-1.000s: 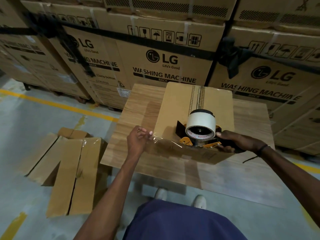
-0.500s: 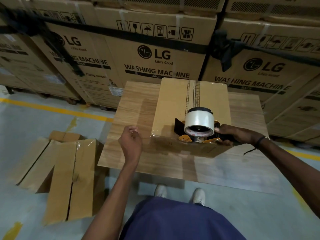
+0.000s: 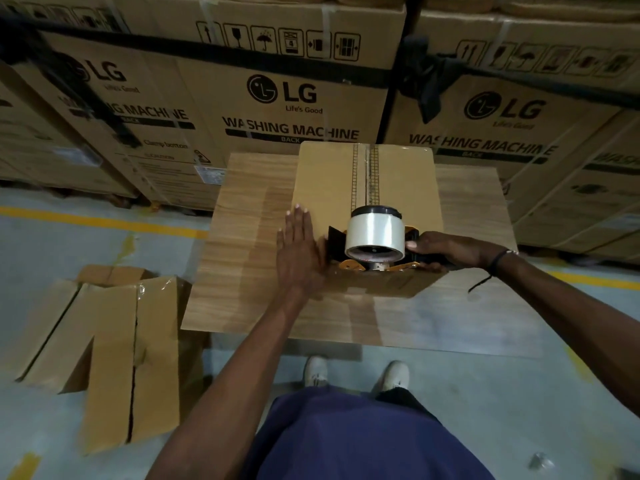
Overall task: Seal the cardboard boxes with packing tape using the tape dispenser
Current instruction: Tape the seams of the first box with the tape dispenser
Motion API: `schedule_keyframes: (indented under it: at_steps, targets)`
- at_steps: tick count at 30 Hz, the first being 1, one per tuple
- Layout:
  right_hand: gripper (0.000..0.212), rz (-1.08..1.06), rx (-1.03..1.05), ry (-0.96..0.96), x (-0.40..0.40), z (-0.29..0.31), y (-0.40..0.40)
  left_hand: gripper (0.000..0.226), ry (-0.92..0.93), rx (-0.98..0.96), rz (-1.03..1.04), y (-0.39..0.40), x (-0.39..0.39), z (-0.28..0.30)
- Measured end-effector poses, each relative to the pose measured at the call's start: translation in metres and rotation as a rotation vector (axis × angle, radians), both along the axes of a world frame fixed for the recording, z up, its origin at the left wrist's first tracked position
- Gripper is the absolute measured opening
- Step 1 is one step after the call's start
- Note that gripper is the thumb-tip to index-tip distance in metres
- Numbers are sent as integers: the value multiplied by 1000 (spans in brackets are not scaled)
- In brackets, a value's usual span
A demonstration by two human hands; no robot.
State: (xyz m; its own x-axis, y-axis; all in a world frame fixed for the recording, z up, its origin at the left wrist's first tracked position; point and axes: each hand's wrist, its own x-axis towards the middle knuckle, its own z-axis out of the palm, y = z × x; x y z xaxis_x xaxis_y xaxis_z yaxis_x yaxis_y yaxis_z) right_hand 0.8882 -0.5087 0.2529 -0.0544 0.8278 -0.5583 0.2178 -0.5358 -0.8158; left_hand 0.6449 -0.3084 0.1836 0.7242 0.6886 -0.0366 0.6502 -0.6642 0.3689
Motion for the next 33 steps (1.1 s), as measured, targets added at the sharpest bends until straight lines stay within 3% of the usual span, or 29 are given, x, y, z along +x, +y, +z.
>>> schedule_keyframes:
  at_steps: [6,10,14,17,20,24,29,33]
  targets:
    - [63,29,14,-11,8,5,-8,71,31,53,22,0,1,0]
    - [82,13,5,2,36,2,-41,70,10,67,29,-2,1,0]
    - [63,-34,-14,10,72,3,-83,68,1,102,35,-3,0,-3]
    - [85,-57,-35,51,91,-1,-103,67,12,123,34,-2,3,-7]
    - [67,-47,-18,70,94,1,-106,69,60,127,70,-4,6,-5]
    - [59,-14,-22,66,93,5,-100,73,31,74,40,-46,46,5]
    - [60,31,-14,55,99,8,-101,111,72,111,-138,-111,102,-4]
    - [59,42,-26,52,103,7,-106,106,109,130,-106,-109,102,-4]
